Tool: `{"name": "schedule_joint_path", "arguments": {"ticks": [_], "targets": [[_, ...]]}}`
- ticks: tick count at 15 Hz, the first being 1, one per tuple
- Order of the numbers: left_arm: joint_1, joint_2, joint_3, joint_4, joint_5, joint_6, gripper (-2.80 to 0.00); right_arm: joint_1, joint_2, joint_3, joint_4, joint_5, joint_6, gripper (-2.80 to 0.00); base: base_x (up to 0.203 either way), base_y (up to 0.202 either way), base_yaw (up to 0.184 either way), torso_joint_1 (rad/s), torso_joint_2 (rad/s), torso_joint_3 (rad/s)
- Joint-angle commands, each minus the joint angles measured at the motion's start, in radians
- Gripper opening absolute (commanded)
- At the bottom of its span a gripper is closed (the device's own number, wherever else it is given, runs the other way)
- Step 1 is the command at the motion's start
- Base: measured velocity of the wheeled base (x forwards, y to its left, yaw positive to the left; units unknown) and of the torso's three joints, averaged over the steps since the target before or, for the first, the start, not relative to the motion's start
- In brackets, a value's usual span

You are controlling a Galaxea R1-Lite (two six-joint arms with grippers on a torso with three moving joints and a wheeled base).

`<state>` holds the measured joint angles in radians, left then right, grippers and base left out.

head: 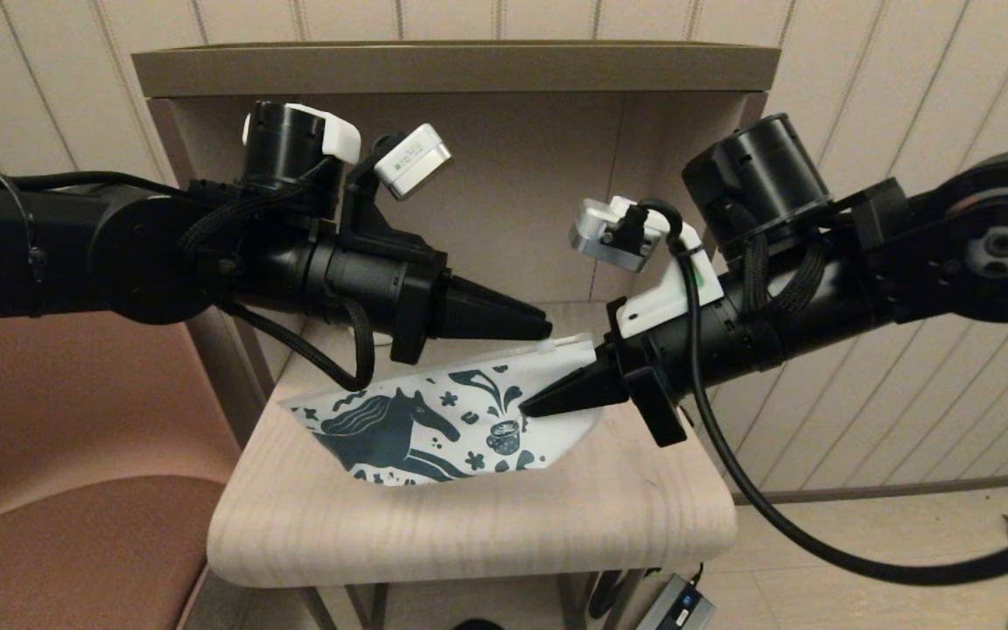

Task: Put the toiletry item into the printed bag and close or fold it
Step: Close the strorage bag and place it on the desk

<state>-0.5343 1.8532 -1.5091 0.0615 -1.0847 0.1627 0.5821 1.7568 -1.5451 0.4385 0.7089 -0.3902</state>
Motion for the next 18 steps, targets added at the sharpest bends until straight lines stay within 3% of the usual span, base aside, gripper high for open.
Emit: {"name": "schedule_joint_path", "arguments": {"ticks": [1, 18], "targets": [[0.000, 0.001, -0.004, 0.002, -0.008, 0.001, 0.00, 0.001, 0.000, -0.001, 0.002, 0.004, -0.003, -2.80, 0.000, 0.000, 0.000, 0.000, 0.00, 0.000], [-0.001, 0.006, 0.009, -0.003, -0.009, 0.012, 0.00, -0.001, 0.010, -0.018, 0.003, 0.006, -0.003, -2.80, 0.000, 0.000, 0.000, 0.000, 0.00, 0.000]]}}
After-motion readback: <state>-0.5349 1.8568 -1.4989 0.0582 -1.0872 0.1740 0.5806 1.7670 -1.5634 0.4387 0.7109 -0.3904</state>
